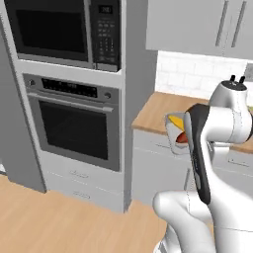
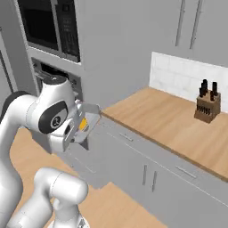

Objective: Take the meat container that has the fish and place it on the second highest rack of the freezer. Then take the vegetable container that has the corn and bell pepper and place it on the highest rack of the freezer.

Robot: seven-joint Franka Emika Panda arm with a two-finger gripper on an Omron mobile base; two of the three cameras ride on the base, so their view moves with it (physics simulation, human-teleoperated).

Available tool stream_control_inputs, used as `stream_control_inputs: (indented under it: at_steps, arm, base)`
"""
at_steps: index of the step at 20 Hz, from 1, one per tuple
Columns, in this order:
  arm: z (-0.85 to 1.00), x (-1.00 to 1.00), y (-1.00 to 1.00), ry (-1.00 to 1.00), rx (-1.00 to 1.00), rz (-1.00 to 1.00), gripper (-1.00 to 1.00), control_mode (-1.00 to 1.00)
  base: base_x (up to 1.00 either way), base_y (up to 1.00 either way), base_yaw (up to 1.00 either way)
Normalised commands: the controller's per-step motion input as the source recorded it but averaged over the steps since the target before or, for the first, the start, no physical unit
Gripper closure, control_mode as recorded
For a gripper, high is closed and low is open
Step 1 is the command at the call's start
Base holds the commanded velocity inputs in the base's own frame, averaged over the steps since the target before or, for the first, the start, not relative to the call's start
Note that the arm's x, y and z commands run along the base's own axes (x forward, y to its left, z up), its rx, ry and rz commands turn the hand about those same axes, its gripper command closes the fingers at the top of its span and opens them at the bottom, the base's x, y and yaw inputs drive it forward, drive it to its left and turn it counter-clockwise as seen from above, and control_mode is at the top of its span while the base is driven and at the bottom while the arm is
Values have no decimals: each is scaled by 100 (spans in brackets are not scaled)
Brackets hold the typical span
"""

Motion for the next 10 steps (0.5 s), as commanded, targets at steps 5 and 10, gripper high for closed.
stream_control_inputs:
  at_steps: [5, 10]
  arm:
    - [0, 0, 0, 0, 0, 0, 100, 100]
    - [0, 0, 0, 0, 0, 0, 100, 100]
  base:
    - [-13, 19, 97]
    - [25, 11, 73]
